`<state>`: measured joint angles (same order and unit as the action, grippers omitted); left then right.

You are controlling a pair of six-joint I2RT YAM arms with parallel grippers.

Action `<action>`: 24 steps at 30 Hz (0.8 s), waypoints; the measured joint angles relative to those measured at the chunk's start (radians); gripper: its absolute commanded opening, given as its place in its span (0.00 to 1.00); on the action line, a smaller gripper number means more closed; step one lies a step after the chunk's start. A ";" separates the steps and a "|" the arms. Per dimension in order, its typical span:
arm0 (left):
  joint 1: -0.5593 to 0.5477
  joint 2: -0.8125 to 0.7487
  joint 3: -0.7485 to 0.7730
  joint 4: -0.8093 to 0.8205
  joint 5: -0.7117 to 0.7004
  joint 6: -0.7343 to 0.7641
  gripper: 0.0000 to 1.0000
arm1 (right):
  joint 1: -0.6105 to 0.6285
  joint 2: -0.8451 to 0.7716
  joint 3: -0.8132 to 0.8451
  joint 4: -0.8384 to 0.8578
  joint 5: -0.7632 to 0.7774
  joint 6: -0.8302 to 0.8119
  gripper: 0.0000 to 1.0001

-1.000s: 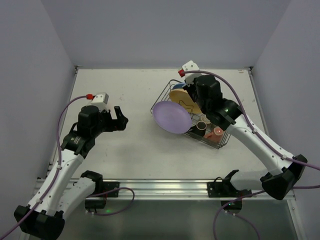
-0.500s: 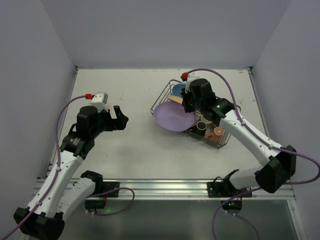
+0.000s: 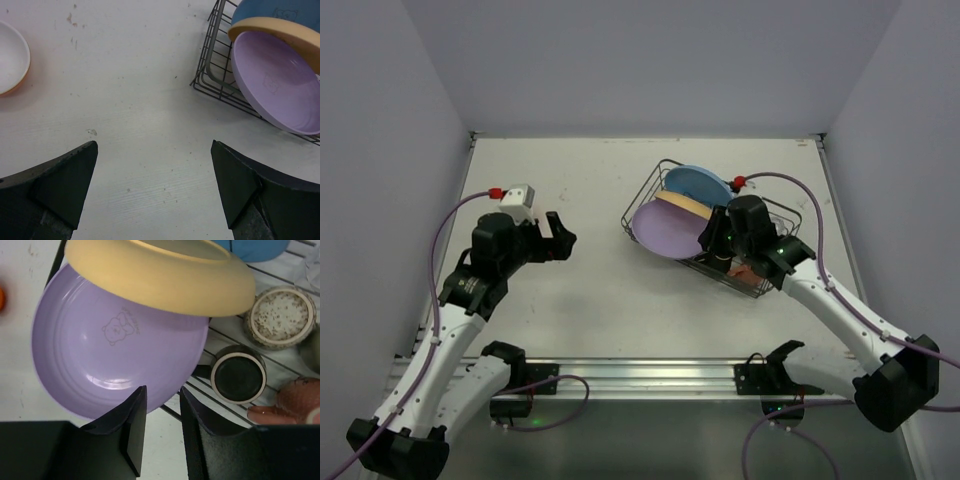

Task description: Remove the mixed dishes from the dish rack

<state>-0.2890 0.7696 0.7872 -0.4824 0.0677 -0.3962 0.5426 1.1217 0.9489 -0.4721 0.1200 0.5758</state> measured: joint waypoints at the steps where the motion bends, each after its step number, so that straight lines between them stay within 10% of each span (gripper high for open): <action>1: 0.000 -0.003 0.000 0.000 0.000 0.000 1.00 | -0.001 -0.016 -0.025 0.000 0.012 0.032 0.36; 24: 0.000 -0.018 0.000 0.000 0.003 0.000 1.00 | -0.002 -0.003 -0.123 0.084 0.107 0.347 0.37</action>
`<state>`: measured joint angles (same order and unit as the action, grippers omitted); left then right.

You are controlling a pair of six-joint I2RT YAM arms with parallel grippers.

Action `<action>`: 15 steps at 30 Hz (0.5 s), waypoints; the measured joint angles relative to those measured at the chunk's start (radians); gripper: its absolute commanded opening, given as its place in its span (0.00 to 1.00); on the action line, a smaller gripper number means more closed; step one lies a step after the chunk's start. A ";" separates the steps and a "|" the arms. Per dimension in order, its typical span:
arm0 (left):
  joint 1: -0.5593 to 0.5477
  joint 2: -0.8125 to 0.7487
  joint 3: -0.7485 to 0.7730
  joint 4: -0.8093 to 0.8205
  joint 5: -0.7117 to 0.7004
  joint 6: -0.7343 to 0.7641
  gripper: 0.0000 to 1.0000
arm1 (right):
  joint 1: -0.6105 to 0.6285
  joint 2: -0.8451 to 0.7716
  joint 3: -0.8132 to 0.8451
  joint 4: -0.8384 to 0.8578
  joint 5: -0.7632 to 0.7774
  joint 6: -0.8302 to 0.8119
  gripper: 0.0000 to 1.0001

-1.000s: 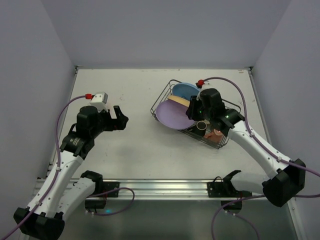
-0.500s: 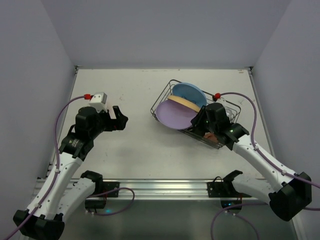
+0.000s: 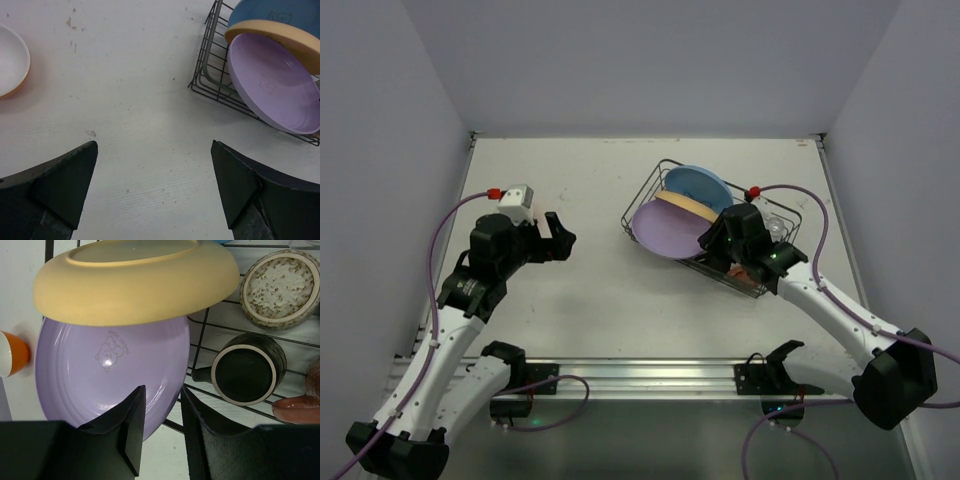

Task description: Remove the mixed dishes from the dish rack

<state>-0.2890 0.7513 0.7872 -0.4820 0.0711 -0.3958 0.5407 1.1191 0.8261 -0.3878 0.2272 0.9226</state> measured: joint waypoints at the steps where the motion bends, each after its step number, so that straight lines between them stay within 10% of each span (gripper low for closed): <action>1: 0.000 0.000 0.000 0.000 0.000 0.000 1.00 | 0.000 0.000 0.000 0.001 0.002 0.003 0.37; 10: 0.000 -0.004 0.000 0.000 0.000 0.000 1.00 | 0.000 0.019 -0.019 0.025 0.010 0.026 0.36; 15: 0.000 -0.004 0.000 0.000 0.000 0.000 1.00 | 0.000 0.039 -0.035 0.053 0.009 0.043 0.19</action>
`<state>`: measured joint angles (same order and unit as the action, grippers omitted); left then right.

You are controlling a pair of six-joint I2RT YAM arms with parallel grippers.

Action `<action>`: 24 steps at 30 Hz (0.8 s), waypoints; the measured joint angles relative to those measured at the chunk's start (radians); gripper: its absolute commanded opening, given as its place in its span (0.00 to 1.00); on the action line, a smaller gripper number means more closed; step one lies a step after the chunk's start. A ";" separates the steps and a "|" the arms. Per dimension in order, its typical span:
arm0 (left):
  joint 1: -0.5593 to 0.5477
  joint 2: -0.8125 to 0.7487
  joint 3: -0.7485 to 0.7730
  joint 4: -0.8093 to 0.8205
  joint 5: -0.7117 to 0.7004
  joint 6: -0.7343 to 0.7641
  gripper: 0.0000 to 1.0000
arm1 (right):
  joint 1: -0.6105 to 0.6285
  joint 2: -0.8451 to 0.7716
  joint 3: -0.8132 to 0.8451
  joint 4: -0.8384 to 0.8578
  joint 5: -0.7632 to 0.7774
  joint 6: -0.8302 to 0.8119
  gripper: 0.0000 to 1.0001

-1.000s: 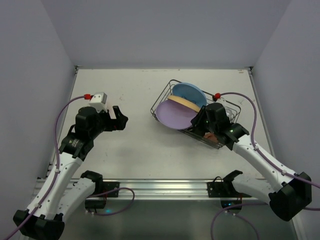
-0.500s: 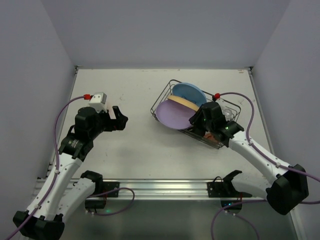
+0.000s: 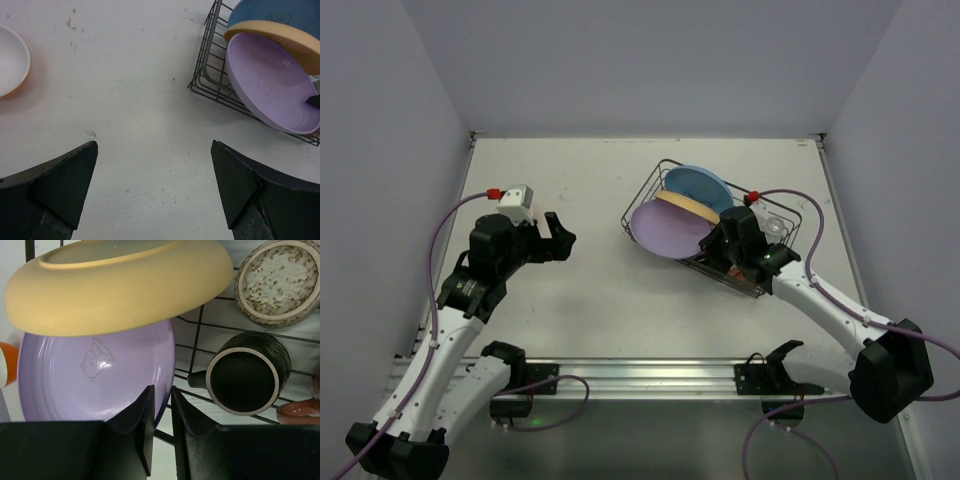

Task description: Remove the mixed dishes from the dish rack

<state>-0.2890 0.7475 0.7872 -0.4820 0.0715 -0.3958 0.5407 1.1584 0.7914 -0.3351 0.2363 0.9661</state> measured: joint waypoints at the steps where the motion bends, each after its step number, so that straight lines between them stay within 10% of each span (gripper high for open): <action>1: 0.000 0.000 0.000 0.000 0.000 0.000 1.00 | 0.000 0.000 -0.006 0.005 0.000 0.008 0.19; 10: 0.000 -0.001 0.000 0.000 0.000 0.000 1.00 | -0.004 -0.035 -0.050 0.047 0.005 0.054 0.00; 24: 0.000 -0.009 0.000 0.000 -0.001 0.000 1.00 | -0.003 -0.090 -0.081 0.096 -0.050 0.025 0.00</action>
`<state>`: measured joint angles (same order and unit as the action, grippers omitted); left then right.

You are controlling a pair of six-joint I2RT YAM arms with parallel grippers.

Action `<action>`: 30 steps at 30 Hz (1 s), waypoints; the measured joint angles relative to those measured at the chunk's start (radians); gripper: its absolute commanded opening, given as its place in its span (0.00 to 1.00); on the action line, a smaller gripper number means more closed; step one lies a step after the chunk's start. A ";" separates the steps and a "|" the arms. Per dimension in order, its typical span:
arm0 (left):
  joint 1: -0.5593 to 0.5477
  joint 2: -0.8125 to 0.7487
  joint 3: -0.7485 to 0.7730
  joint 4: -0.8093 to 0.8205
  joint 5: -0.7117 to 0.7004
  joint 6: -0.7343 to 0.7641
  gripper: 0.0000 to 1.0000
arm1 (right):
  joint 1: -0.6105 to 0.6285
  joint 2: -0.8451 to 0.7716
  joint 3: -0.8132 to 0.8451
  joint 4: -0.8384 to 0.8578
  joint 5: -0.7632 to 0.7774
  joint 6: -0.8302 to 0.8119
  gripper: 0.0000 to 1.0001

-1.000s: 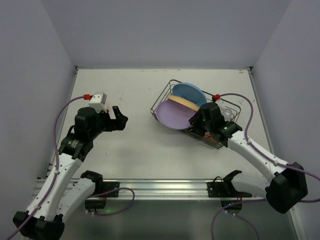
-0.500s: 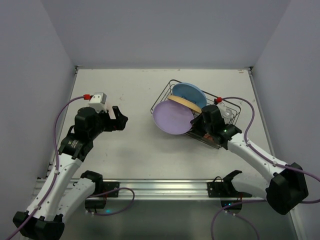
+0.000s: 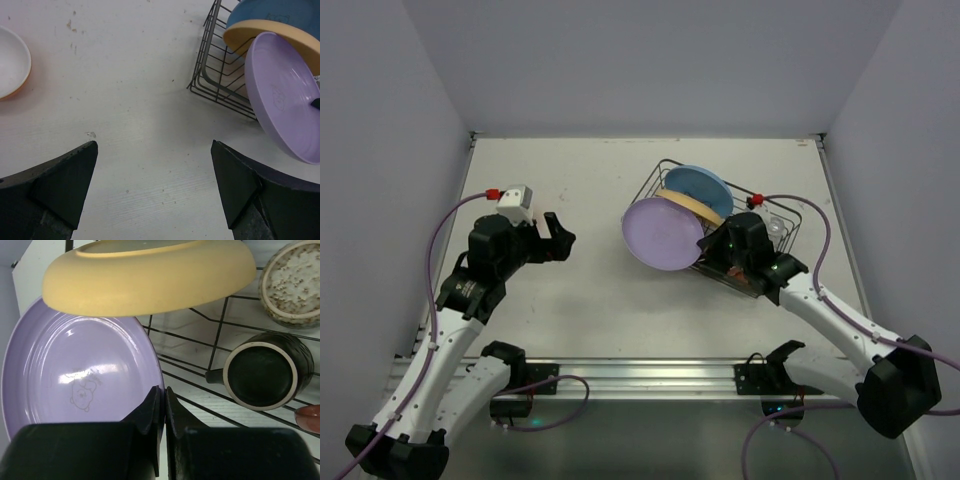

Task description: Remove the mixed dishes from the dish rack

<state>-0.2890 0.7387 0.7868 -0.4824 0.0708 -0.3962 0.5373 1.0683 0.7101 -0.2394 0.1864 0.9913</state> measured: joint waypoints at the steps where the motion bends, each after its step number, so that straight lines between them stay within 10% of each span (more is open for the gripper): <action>1: 0.000 0.000 0.000 0.000 0.000 0.000 1.00 | 0.000 -0.002 0.000 0.007 -0.009 -0.011 0.00; 26: 0.000 0.234 0.027 0.101 0.338 -0.145 0.99 | 0.169 0.087 0.151 -0.001 -0.044 -0.286 0.00; 30: -0.001 0.240 0.023 0.107 0.345 -0.147 0.72 | 0.200 0.090 0.177 -0.001 -0.020 -0.302 0.00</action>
<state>-0.2901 0.9783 0.8093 -0.3752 0.4156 -0.5434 0.7368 1.1584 0.8871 -0.2405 0.1661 0.6891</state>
